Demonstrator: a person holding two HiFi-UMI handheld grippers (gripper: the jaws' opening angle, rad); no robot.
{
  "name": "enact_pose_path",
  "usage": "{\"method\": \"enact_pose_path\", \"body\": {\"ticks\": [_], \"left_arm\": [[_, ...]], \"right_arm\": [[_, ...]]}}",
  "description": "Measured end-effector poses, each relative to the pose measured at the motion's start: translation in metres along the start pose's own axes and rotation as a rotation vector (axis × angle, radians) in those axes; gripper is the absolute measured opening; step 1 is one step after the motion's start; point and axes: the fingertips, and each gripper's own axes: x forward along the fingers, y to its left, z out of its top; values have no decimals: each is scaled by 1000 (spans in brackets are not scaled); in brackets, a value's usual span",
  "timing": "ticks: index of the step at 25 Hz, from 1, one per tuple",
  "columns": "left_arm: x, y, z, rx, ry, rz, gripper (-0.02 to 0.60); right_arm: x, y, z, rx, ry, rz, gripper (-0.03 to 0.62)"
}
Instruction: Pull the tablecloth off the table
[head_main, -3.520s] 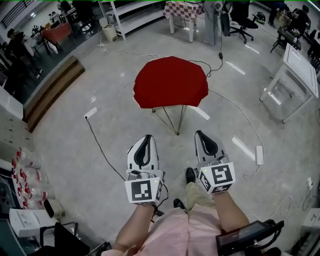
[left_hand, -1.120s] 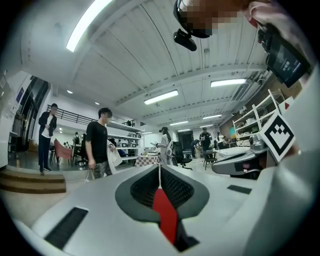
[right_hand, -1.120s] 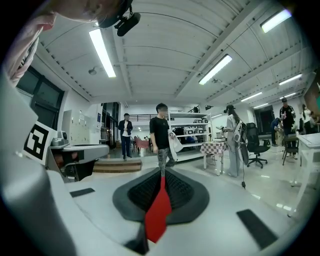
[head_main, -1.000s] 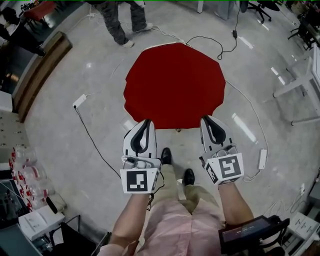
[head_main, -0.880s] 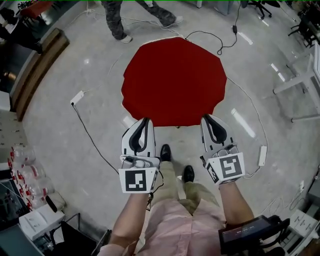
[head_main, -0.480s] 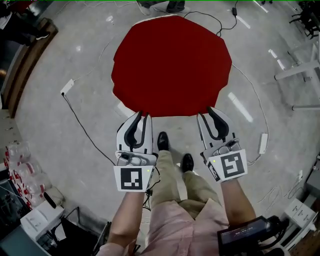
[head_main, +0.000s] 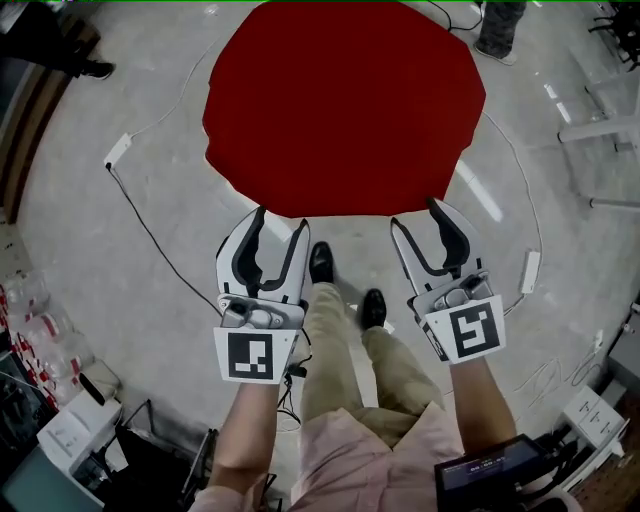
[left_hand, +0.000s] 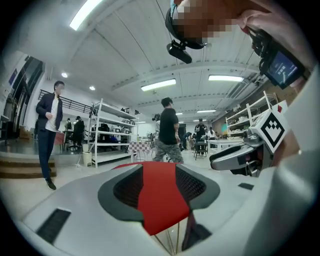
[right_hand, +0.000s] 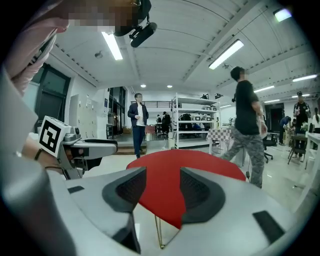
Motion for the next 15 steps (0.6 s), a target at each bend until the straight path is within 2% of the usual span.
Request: {"method": "enact_pose_path", "body": {"ticks": [4, 7, 15], "left_arm": [[16, -13, -36, 29, 28, -50, 260], [7, -12, -46, 29, 23, -62, 295], [14, -7, -90, 28, 17, -40, 321]], "right_arm": [[10, -8, -31, -16, 18, 23, 215], [12, 5, -39, -41, 27, 43, 225], [30, 3, -77, -110, 35, 34, 236]]}}
